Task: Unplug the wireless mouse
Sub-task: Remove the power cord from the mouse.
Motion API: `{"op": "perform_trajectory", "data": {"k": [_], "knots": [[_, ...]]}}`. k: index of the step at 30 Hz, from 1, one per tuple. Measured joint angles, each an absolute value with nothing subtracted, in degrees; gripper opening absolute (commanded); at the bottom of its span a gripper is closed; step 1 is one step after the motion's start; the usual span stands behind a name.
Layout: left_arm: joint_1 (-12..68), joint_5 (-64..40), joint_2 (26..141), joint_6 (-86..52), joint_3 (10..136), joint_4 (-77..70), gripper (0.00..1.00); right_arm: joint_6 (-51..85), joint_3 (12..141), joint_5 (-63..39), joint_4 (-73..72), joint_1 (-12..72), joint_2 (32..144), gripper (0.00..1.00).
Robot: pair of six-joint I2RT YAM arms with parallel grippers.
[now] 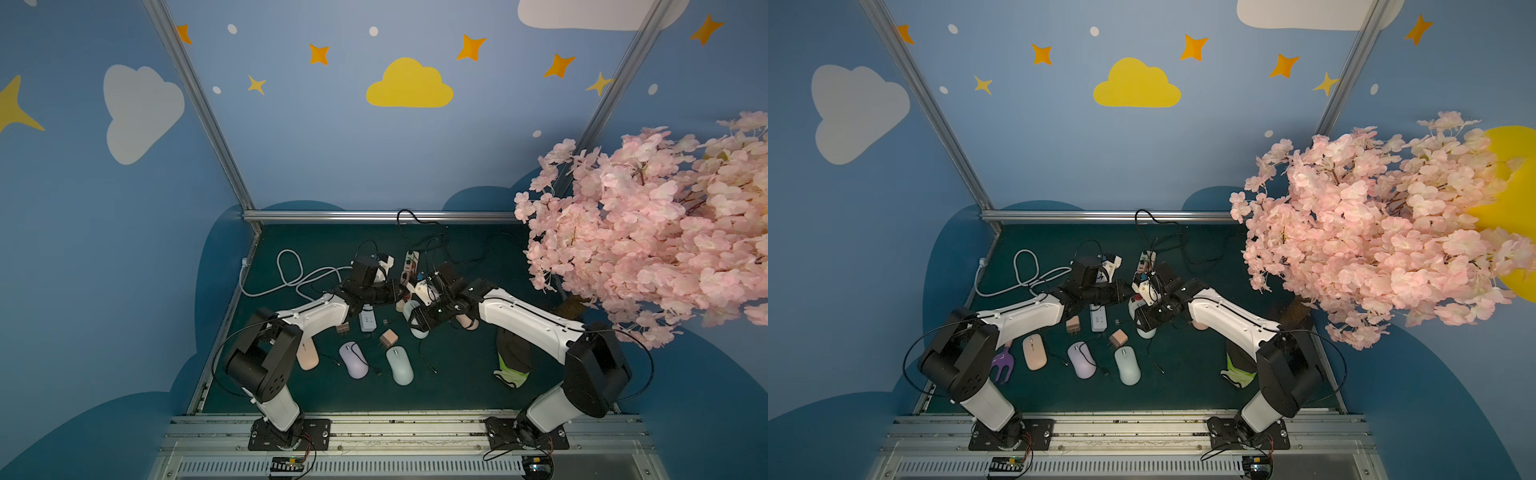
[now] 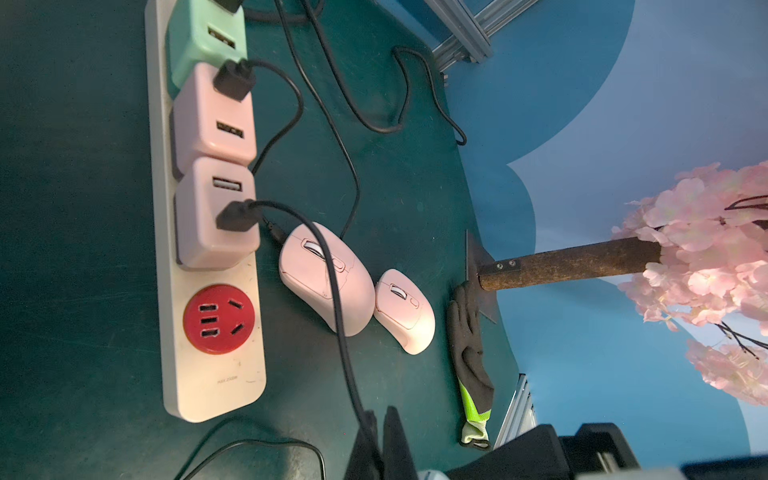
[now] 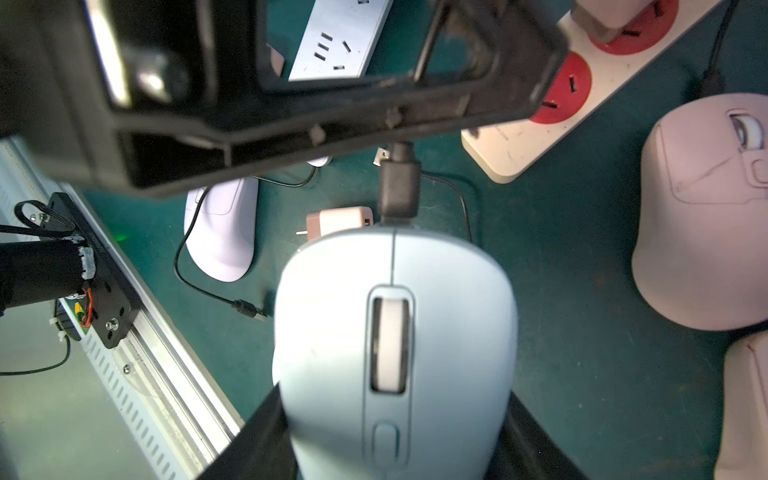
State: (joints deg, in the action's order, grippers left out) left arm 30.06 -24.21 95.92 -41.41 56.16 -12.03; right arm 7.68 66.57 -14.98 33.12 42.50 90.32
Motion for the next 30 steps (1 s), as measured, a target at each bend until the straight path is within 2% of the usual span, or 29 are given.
{"op": "perform_trajectory", "data": {"k": [18,30], "knots": [[28.9,-24.2,95.9,-40.3,60.3,-8.6,0.04,11.8,65.9,-15.4,39.8,44.6,90.1,0.00],[28.4,-24.2,95.9,-40.3,60.3,-8.4,0.04,14.7,61.1,-9.9,41.2,45.2,85.5,0.00]]}}
